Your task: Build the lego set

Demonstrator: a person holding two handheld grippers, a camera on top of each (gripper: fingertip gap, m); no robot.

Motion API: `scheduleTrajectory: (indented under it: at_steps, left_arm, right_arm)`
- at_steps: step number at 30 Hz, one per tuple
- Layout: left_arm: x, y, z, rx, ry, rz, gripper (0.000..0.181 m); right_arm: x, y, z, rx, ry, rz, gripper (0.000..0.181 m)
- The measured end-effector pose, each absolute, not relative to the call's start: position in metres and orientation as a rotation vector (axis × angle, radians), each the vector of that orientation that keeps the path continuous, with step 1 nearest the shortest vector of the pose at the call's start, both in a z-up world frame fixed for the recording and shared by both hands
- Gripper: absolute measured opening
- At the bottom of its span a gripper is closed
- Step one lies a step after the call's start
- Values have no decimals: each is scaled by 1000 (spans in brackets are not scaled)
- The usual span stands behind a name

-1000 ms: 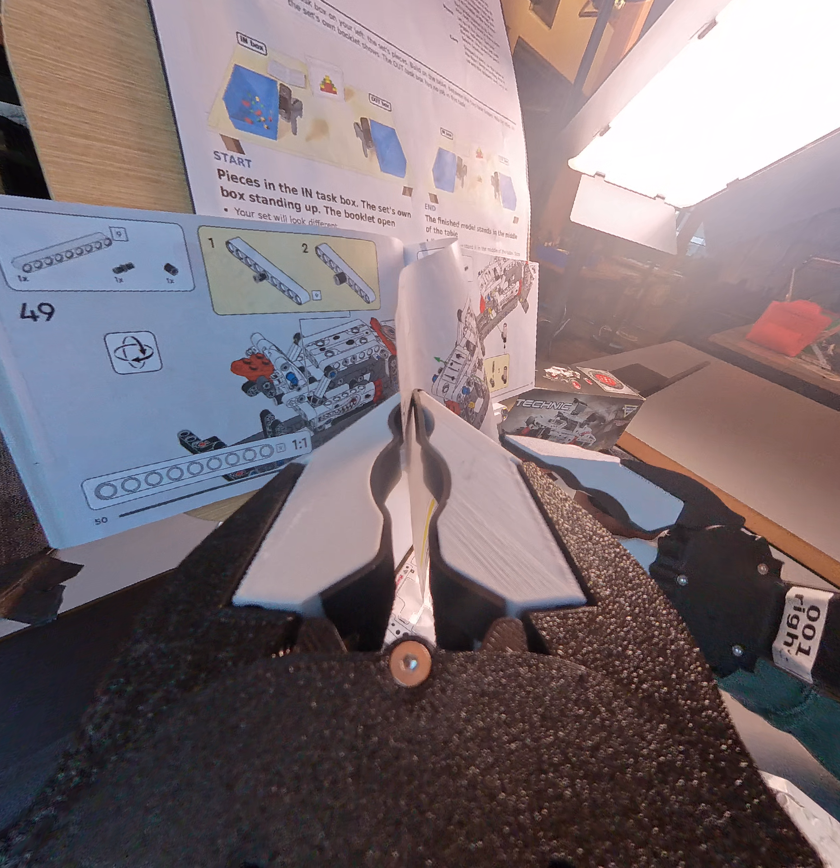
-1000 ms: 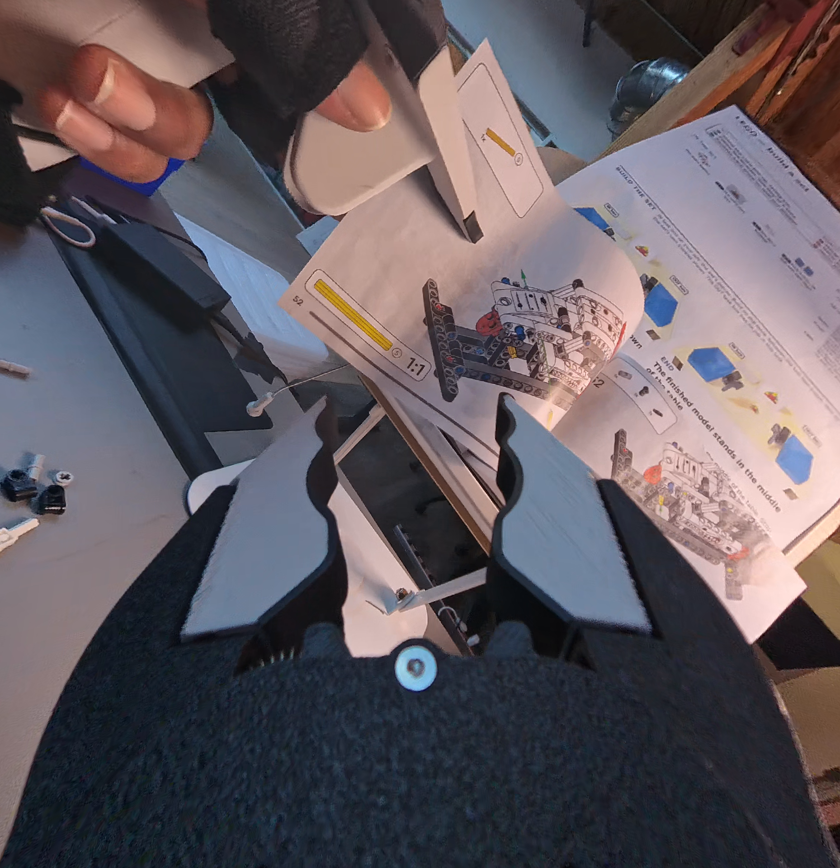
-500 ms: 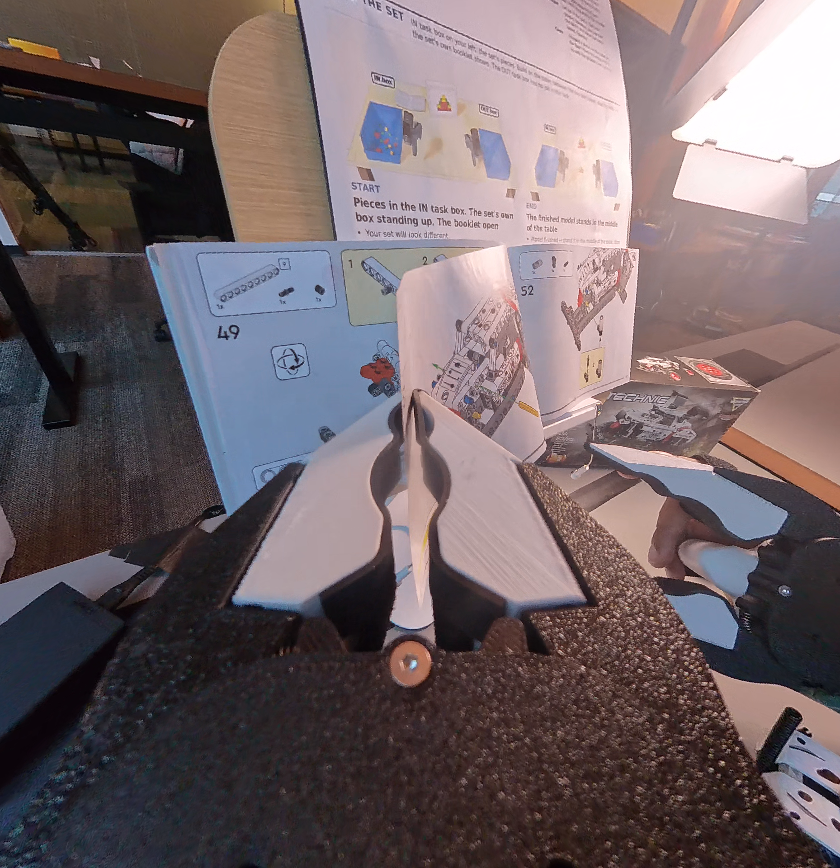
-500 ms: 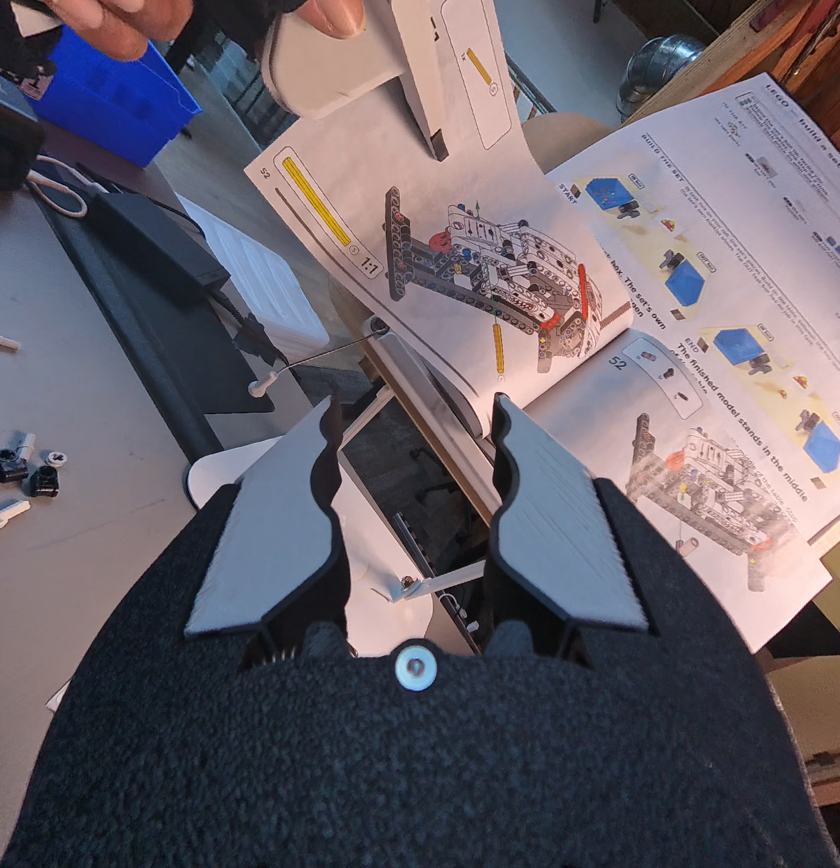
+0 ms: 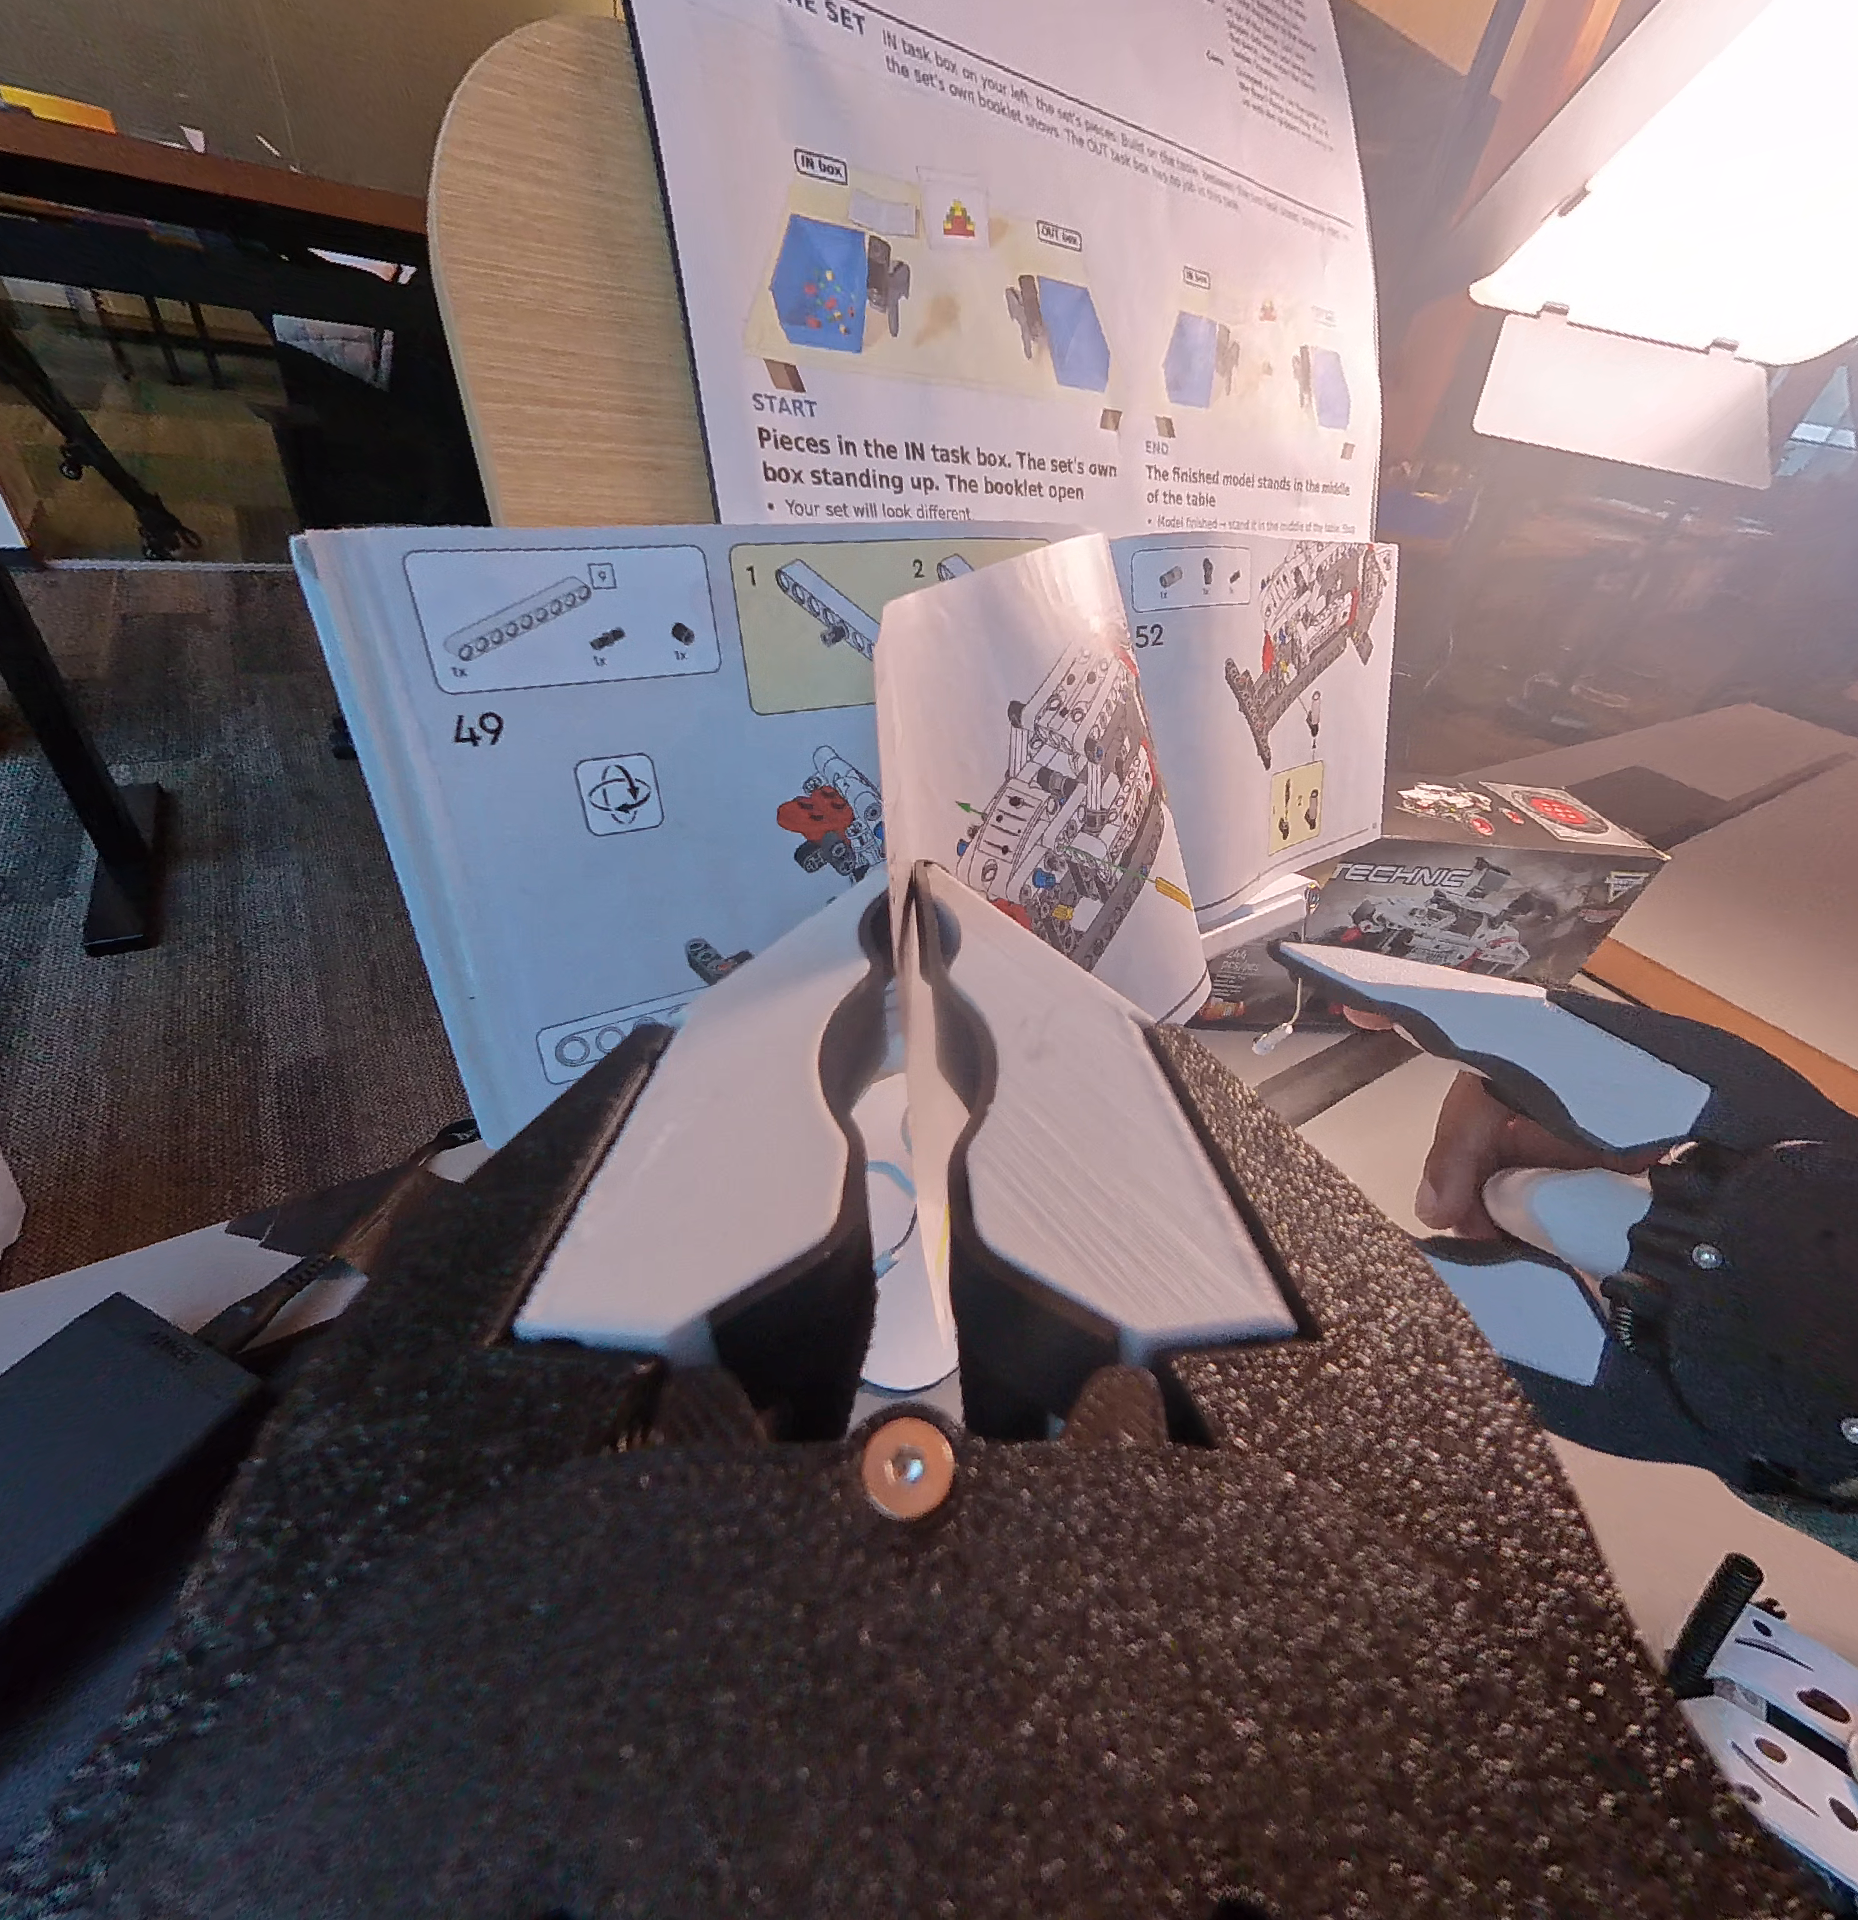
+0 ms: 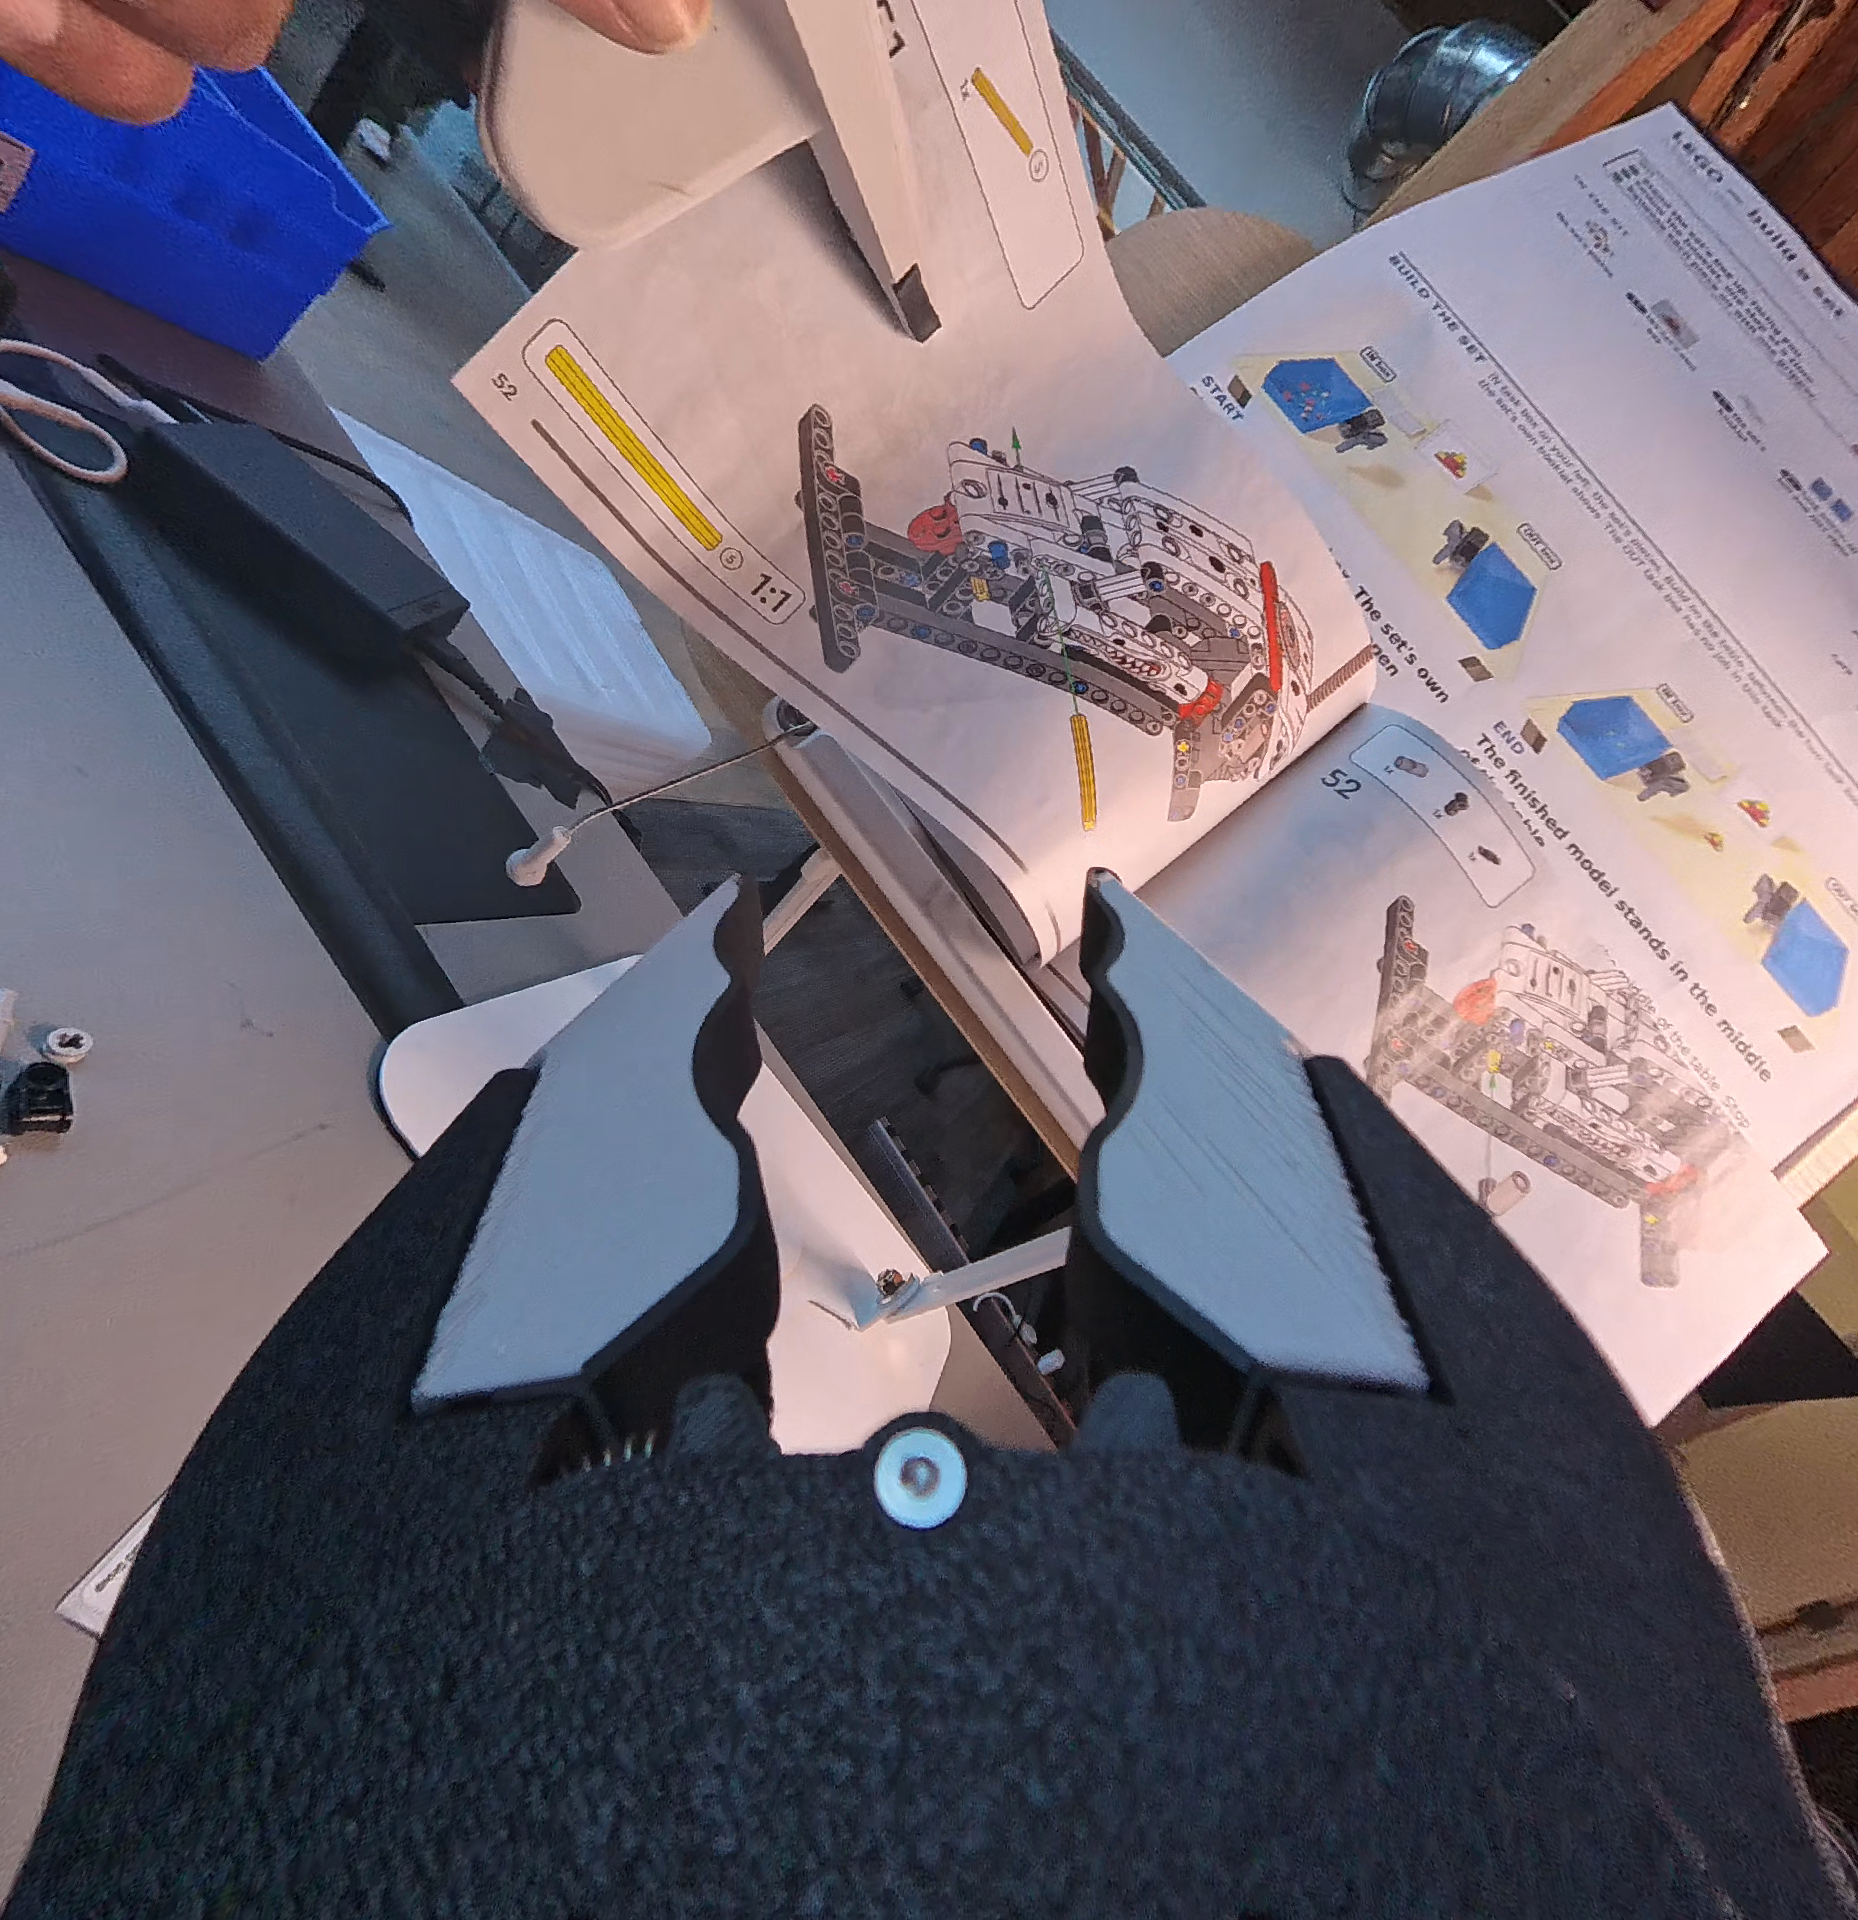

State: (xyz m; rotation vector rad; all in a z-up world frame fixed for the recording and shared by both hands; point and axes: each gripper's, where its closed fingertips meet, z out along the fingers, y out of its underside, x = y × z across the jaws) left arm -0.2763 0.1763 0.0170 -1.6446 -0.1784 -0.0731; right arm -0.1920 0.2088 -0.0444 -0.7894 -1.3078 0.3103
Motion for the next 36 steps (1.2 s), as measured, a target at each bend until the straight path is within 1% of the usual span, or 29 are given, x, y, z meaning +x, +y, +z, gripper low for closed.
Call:
scheduleTrajectory:
  at_steps: [2,5,8,11,14,19,23,29,33,36]
  left_arm:
    - [-279,176,17,-1647,-178,-61,0]
    - [-288,175,19,-1651,-176,-30,0]
    - [-302,178,20,-1676,-154,55,0]
    - [-318,185,23,-1698,-129,135,0]
    - [-336,192,22,-1725,-131,203,0]
    - [-359,196,15,-1774,-129,289,8]
    - [-370,184,14,-1787,-136,334,14]
    - [-374,142,20,-1741,-178,315,23]
    - [-347,114,13,-1729,-148,248,28]
    - [-308,93,5,-1719,-121,122,29]
  right_arm:
    - [-192,212,-43,-814,-1296,336,59]
    - [-190,219,-39,-895,-1256,438,52]
    - [-187,236,-30,-1041,-1158,581,52]
    - [-188,256,-19,-1149,-1067,631,64]
    - [-196,279,-21,-1235,-1034,566,78]
    - [-202,300,-29,-1270,-1027,391,84]
    - [-203,300,-30,-1292,-1018,356,84]
    - [-196,296,-29,-1307,-1026,420,85]
    - [-182,279,-20,-1282,-1038,567,81]
    - [-166,249,-17,-1231,-1100,699,72]
